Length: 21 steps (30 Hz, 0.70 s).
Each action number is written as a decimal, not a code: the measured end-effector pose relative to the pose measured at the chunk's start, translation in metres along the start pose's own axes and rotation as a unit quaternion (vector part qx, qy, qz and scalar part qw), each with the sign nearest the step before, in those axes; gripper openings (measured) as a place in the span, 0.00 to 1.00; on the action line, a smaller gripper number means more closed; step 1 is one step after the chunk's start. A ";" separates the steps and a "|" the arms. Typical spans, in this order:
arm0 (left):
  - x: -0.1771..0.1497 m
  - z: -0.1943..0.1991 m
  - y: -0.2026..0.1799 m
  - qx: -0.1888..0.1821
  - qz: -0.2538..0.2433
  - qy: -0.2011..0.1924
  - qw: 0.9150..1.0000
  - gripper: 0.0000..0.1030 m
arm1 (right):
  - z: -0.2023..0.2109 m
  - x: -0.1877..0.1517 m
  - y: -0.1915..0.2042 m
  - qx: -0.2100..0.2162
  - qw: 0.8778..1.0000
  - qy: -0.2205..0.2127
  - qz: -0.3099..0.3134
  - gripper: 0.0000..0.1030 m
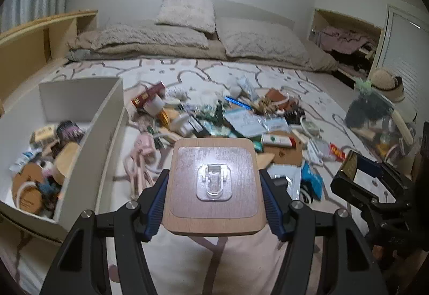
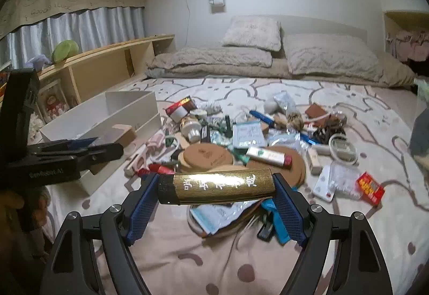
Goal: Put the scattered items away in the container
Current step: 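Lift the wooden pad with the left gripper while the right gripper carries the tube to the box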
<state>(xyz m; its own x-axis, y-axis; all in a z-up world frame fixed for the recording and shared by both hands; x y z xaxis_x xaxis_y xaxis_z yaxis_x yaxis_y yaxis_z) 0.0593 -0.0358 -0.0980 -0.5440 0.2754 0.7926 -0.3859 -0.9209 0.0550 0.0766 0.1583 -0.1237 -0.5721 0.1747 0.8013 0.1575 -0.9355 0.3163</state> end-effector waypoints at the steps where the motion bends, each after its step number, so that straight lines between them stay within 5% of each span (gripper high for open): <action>1: 0.003 0.003 0.002 0.001 0.000 -0.003 1.000 0.61 | 0.001 0.004 0.001 0.000 1.000 -0.004 0.001 0.80; 10: 0.033 0.032 0.029 0.000 0.012 -0.040 0.999 0.61 | 0.010 0.038 0.019 0.009 0.999 -0.031 0.005 0.80; 21: 0.049 0.064 0.085 0.059 0.006 -0.073 0.996 0.61 | 0.009 0.069 0.054 0.035 0.998 -0.048 0.011 0.80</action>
<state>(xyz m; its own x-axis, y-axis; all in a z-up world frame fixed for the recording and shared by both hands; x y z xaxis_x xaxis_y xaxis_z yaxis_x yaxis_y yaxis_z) 0.0478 -0.1185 -0.0156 -0.4303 0.2288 0.8732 -0.2857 -0.9521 0.1087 0.0525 0.1228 -0.0465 -0.4884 0.1864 0.8525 0.2274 -0.9160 0.3306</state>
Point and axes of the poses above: each gripper's, at about its wrist camera, not at the fingertips, and z roughly against the way its jaws point, y to its left, x to its top, the point moved 3 cm from there along -z, roughly the way its jaws point, and after that the axes turned 14 degrees about -z, right-handed, at the moved point
